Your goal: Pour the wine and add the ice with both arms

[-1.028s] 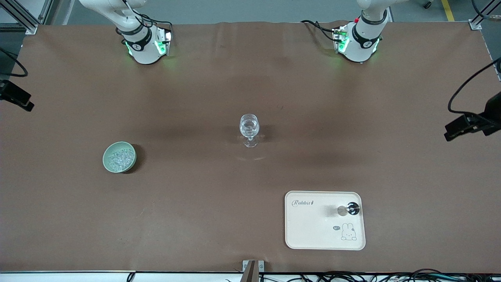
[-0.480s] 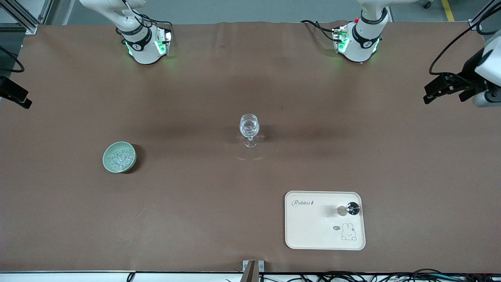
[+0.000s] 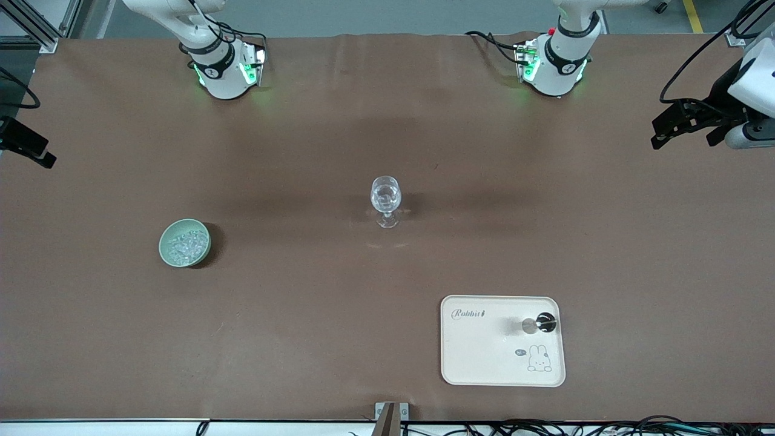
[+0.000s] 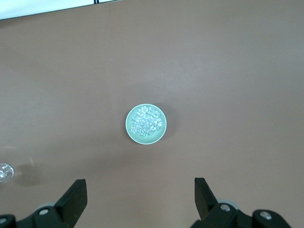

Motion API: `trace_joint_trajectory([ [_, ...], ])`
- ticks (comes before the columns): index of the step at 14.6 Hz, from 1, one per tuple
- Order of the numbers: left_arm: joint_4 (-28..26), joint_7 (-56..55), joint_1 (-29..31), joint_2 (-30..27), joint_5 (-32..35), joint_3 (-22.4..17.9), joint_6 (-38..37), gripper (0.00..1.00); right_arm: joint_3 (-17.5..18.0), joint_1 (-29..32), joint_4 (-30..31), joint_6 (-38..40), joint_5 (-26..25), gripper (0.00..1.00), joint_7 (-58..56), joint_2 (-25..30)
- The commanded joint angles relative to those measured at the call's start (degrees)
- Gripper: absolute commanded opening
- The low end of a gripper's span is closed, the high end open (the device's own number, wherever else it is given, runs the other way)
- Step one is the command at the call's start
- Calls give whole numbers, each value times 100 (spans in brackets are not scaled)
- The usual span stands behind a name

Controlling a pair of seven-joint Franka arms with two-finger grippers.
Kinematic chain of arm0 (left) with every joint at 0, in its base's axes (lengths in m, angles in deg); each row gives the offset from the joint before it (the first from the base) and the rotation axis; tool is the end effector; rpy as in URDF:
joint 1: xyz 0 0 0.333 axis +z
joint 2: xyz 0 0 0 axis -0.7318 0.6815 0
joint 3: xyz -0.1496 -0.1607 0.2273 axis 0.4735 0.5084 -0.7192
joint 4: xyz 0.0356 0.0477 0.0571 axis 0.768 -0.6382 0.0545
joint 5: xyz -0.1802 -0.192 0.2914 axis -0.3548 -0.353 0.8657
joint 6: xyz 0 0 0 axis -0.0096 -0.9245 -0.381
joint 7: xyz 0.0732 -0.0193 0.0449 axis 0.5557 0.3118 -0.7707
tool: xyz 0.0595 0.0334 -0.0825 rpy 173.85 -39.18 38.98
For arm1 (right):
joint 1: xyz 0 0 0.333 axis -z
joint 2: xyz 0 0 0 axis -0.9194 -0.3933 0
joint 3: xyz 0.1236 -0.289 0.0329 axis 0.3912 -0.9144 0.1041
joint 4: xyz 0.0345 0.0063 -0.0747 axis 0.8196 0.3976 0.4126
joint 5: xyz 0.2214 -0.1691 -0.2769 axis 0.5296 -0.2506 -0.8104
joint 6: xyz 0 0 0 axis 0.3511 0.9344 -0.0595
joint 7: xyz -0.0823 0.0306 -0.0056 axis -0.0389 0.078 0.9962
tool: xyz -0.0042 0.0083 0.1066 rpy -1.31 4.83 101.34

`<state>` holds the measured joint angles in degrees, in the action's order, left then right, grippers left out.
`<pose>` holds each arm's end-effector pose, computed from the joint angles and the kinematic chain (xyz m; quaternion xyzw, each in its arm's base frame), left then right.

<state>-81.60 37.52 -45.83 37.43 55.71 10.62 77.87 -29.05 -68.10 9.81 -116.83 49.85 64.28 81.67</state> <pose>0.5176 -0.0482 0.6405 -0.9997 -0.0157 -0.0158 0.0036 0.5560 -0.0323 0.6815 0.9961 -0.0829 0.0283 0.0075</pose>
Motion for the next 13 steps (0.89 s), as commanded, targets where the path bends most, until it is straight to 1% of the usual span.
trace_joint_trajectory([
  [1, -7, 246, -33, -72, -16, -23, 20, 100, 49, 100, 25, 22, 128, 100, -1, 69],
  [6, -7, 335, -24, -28, 54, -15, 91, 100, 84, 196, 33, 22, 154, 100, -72, 69],
  [11, 133, 326, -15, 51, 72, -32, 47, 100, 120, 267, 42, 22, 163, 100, -89, 69],
  [13, 160, 317, -32, 34, 325, -15, 3, 100, 111, 240, 42, 22, 154, 100, -81, 69],
])
